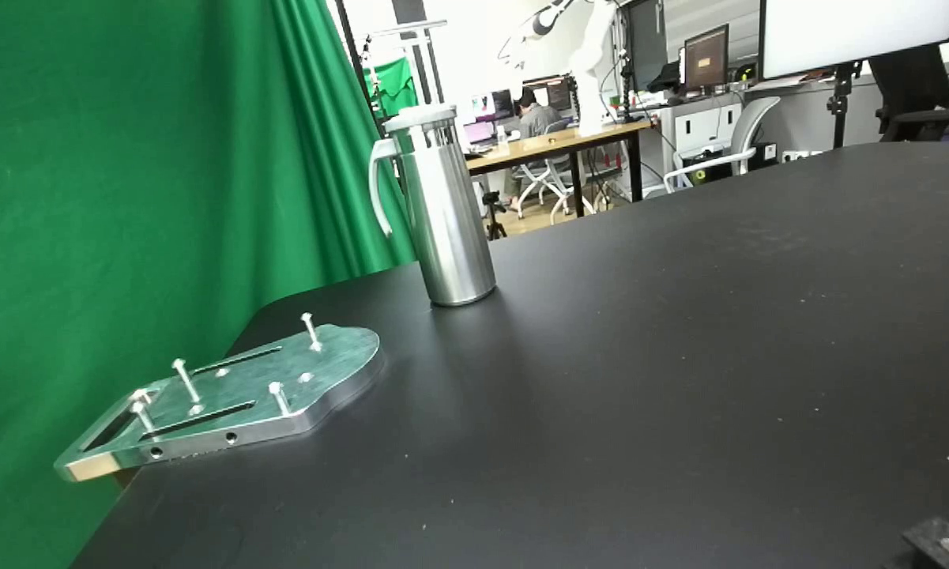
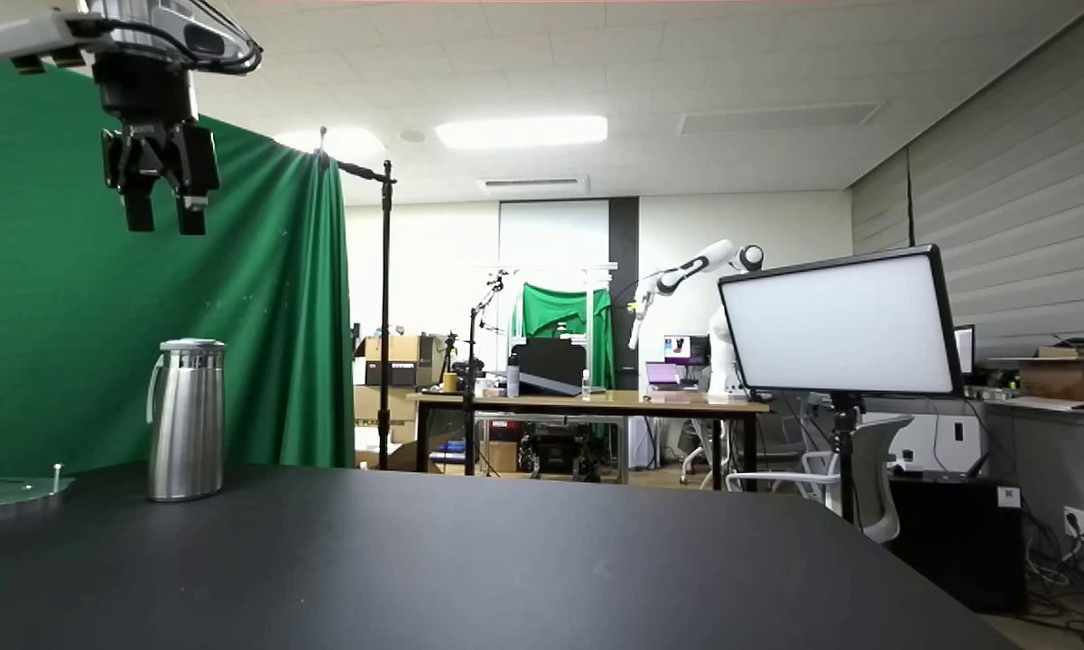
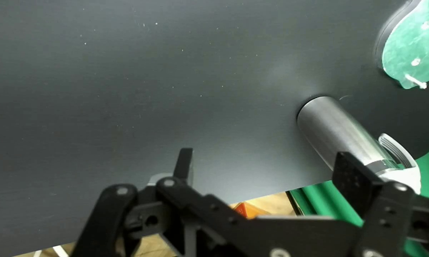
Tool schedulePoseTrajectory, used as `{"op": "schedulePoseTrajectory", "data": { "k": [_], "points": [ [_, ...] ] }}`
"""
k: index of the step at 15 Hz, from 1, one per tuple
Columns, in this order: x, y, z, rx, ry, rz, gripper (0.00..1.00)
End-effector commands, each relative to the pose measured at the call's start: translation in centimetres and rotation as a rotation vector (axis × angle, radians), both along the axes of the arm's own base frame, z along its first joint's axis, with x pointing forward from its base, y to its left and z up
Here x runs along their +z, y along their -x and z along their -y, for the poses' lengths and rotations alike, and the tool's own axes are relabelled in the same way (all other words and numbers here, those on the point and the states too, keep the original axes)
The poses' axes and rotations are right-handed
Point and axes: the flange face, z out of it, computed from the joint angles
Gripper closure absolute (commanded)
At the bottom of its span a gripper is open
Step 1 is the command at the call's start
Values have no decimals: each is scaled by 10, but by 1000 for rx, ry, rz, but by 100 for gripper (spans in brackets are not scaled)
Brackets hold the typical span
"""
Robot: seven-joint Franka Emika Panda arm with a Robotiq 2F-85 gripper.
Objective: Open the flusk.
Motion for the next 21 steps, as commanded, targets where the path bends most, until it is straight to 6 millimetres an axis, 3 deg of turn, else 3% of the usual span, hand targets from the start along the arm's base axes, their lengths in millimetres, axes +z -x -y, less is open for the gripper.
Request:
{"op": "schedulePoseTrajectory", "data": {
  "k": [1, 5, 10, 11, 13, 17, 21],
  "points": [
    [1, 0, 0, 0, 0, -1, 0],
    [-1, -10, 0, 13, -3, -16, 0],
    [-17, -58, -14, 106, 7, -115, 0],
    [-19, -69, -18, 123, 10, -120, 25],
    [-20, -95, -30, 157, 25, -127, 32],
    [-24, -148, -61, 218, 36, -132, 61],
    [-28, -192, -106, 297, 7, -168, 89]
  ]
}}
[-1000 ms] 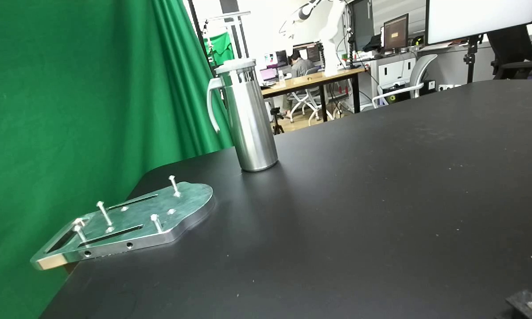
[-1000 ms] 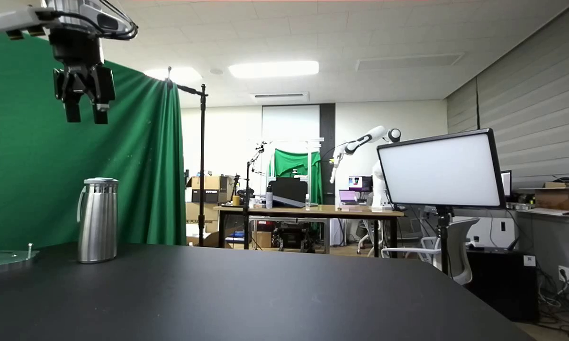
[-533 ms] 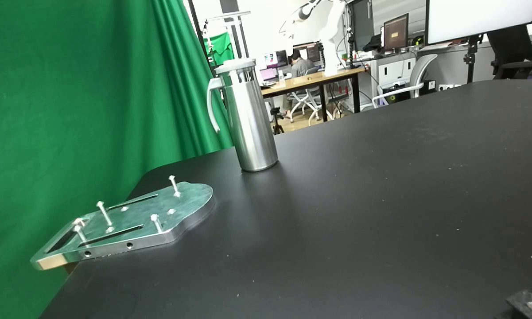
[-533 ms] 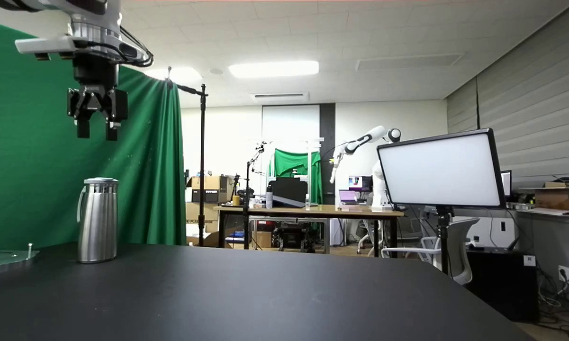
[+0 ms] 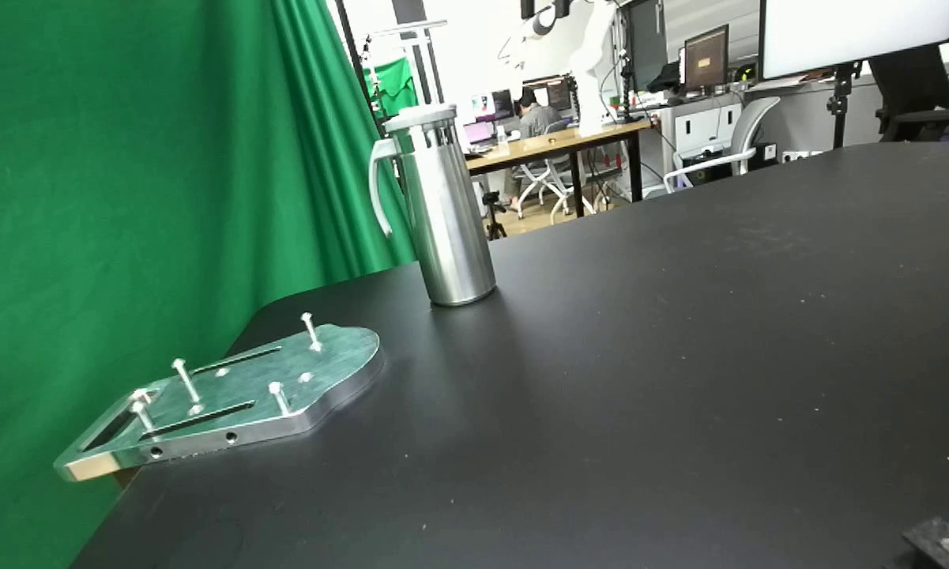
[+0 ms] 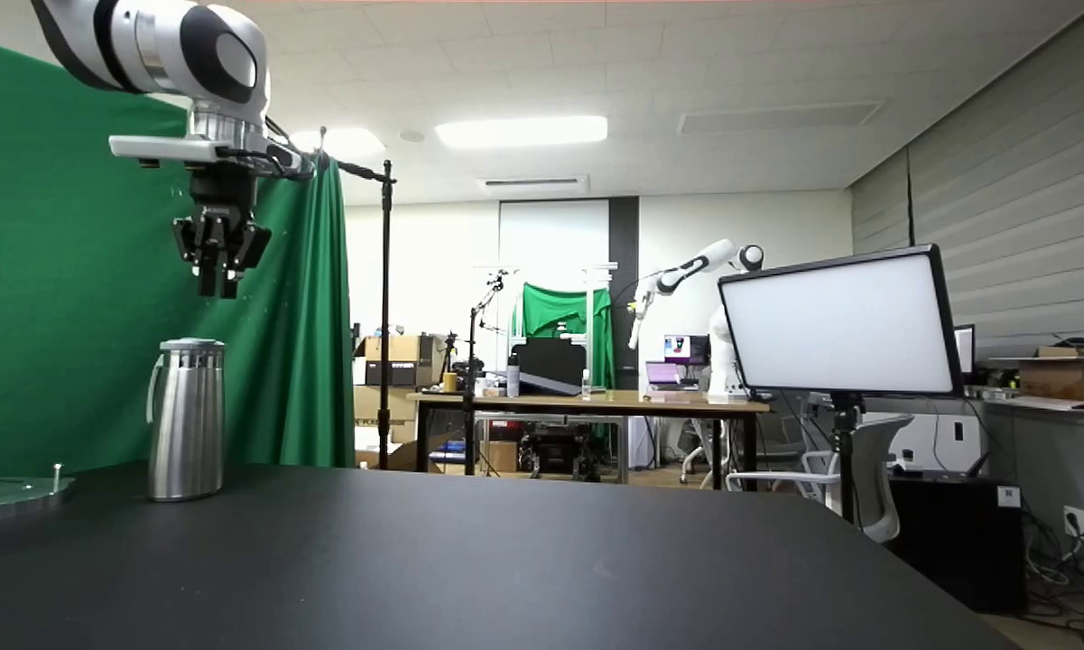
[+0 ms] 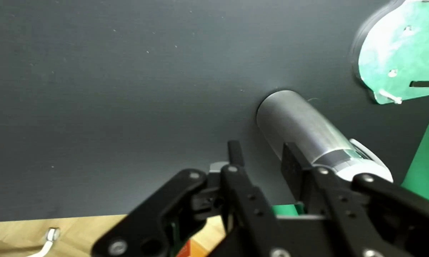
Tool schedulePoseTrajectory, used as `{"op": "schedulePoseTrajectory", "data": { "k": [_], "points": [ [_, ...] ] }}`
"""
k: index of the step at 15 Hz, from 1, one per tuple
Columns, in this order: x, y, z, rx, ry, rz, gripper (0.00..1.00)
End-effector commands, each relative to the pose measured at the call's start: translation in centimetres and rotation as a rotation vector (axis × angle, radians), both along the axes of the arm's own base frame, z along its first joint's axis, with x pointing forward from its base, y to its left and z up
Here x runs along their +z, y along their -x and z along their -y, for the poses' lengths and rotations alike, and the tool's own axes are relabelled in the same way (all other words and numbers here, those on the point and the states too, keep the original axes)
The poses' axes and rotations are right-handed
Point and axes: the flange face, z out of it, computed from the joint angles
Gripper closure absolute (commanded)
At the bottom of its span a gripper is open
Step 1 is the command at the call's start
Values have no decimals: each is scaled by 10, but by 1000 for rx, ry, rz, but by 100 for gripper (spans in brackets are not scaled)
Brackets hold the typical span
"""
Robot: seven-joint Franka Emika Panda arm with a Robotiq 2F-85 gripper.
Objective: Open the flusk.
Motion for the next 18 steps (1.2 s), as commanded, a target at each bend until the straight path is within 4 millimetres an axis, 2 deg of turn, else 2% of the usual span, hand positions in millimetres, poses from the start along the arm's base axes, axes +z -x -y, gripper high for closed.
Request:
{"op": "schedulePoseTrajectory", "data": {
  "k": [1, 3, 7, 8, 9, 12, 18],
  "points": [
    [2, -45, -43, 67, -13, -47, 95],
    [-2, -60, -67, 95, -13, -63, 100],
    [-8, -90, -98, 121, -11, -78, 100],
    [-9, -93, -98, 128, -17, -91, 100],
    [-14, -77, -95, 136, -22, -74, 99],
    [-18, -89, -99, 136, -25, -87, 99],
    [-16, -91, -99, 135, -25, -87, 99]
  ]
}}
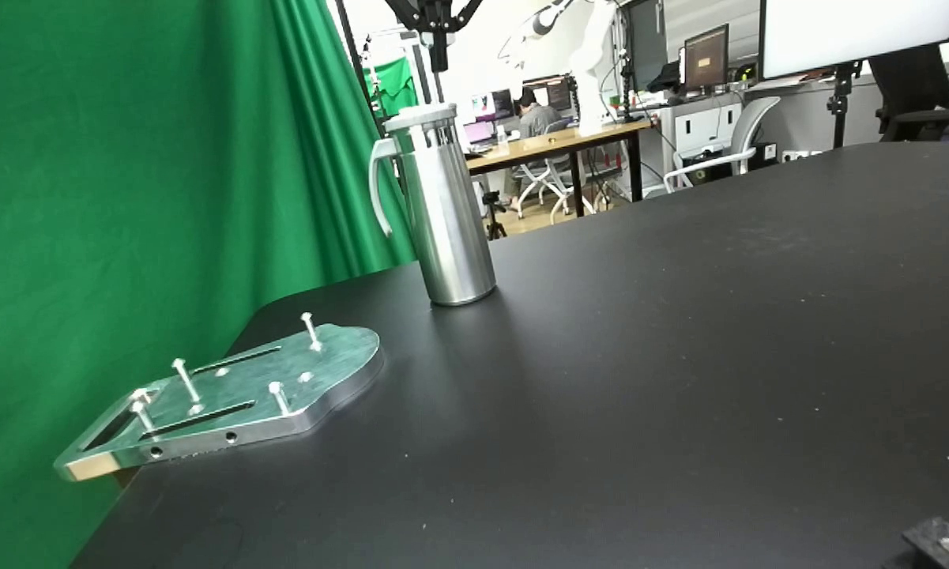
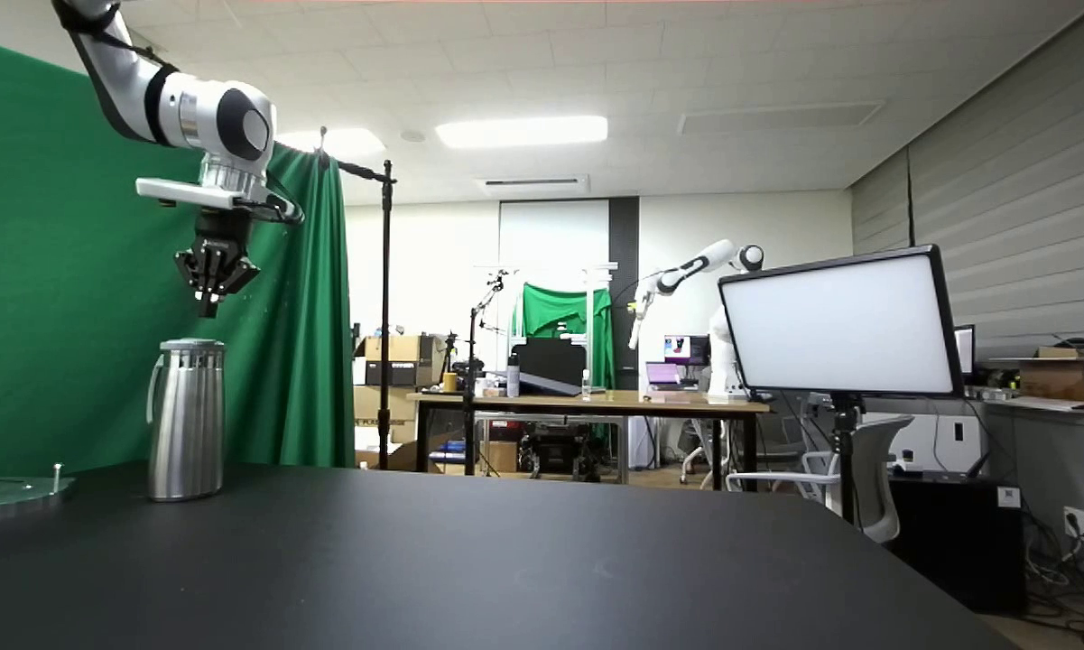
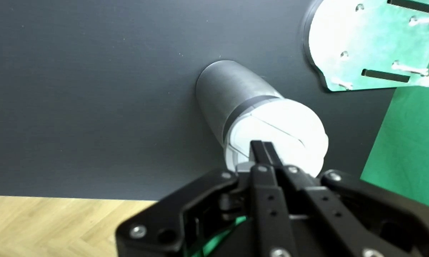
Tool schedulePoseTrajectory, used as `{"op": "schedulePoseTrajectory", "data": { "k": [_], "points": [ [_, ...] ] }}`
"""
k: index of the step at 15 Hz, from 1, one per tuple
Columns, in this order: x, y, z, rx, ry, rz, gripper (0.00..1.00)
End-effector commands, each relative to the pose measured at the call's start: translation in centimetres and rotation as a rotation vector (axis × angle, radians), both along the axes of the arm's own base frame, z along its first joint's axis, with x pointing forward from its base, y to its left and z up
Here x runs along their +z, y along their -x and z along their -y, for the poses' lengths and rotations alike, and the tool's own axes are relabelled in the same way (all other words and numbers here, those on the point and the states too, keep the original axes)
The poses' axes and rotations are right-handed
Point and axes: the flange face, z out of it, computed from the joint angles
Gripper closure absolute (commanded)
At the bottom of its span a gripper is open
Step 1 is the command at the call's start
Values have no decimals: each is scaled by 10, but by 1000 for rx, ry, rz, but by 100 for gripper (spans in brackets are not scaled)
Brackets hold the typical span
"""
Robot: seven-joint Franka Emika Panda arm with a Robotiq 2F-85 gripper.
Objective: Open the flusk.
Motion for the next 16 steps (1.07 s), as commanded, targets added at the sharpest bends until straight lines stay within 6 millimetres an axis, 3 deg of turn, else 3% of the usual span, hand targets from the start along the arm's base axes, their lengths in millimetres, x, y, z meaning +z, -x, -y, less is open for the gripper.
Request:
{"op": "schedulePoseTrajectory", "data": {
  "k": [1, 9, 16],
  "points": [
    [1, 0, -1, 0, 0, -1, 100],
    [-15, 0, -52, 118, 119, 65, 100],
    [-21, -5, -74, 171, 155, 123, 100]
  ]
}}
